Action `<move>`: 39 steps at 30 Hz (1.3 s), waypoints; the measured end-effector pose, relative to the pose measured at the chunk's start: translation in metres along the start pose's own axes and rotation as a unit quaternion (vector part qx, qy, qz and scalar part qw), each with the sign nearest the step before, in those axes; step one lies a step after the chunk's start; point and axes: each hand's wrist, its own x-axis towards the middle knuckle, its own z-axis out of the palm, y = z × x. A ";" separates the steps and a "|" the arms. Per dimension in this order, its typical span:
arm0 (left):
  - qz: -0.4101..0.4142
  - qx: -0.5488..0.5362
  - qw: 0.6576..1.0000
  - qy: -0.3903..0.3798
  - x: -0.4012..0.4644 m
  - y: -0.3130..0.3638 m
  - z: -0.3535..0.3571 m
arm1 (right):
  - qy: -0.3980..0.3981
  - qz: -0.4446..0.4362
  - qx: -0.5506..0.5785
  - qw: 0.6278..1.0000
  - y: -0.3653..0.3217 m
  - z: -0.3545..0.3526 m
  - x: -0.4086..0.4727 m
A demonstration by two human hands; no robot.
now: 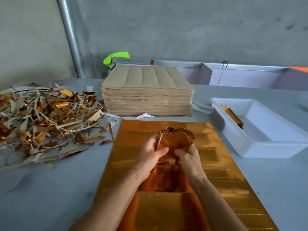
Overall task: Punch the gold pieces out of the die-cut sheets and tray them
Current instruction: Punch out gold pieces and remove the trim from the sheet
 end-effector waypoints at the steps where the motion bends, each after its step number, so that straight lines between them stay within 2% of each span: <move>1: -0.024 0.011 1.000 -0.002 0.000 -0.002 0.001 | -0.020 0.006 -0.016 1.000 0.001 0.002 0.000; 4: -0.058 0.035 0.998 -0.012 0.003 -0.005 0.000 | -0.052 0.020 -0.019 0.998 0.000 0.004 0.003; 9: -0.012 0.065 0.997 -0.028 0.009 0.004 -0.008 | -0.055 -0.016 -0.035 0.998 -0.007 0.001 0.010; 14: -0.052 0.146 0.986 -0.058 0.008 -0.005 -0.012 | -0.073 0.050 -0.046 0.995 0.003 0.001 0.006; 16: -0.040 0.134 0.989 -0.050 0.012 -0.001 -0.013 | -0.070 0.050 -0.038 0.996 -0.001 0.000 0.007; 18: -0.014 0.166 0.985 -0.040 0.017 0.005 -0.015 | -0.042 0.024 -0.022 0.999 -0.008 -0.004 0.009; 20: 0.025 0.252 0.966 -0.048 0.020 0.007 -0.020 | -0.013 -0.026 0.000 1.000 -0.016 -0.012 0.009; 22: 0.073 0.345 0.933 -0.070 0.021 0.013 -0.025 | 0.000 -0.079 0.021 0.997 -0.023 -0.023 0.012; 26: 0.185 0.471 0.859 -0.084 0.025 0.033 -0.027 | -0.008 -0.137 -0.060 0.989 -0.032 -0.039 0.018; 27: 0.207 0.460 0.861 -0.061 0.026 0.035 -0.027 | -0.007 -0.129 -0.054 0.990 -0.029 -0.042 0.018; 29: 0.210 0.380 0.901 0.005 0.025 0.033 -0.027 | 0.009 -0.090 -0.005 0.996 -0.019 -0.046 0.017; 32: 0.137 0.272 0.952 0.036 0.021 0.020 -0.025 | 0.031 -0.038 0.035 0.998 -0.001 -0.049 0.012; 34: 0.120 0.263 0.957 0.021 0.020 0.013 -0.020 | 0.048 -0.029 0.034 0.998 0.002 -0.049 0.012; 39: 0.152 0.323 0.934 -0.020 0.023 0.013 -0.010 | 0.090 -0.057 0.001 0.994 -0.004 -0.041 0.012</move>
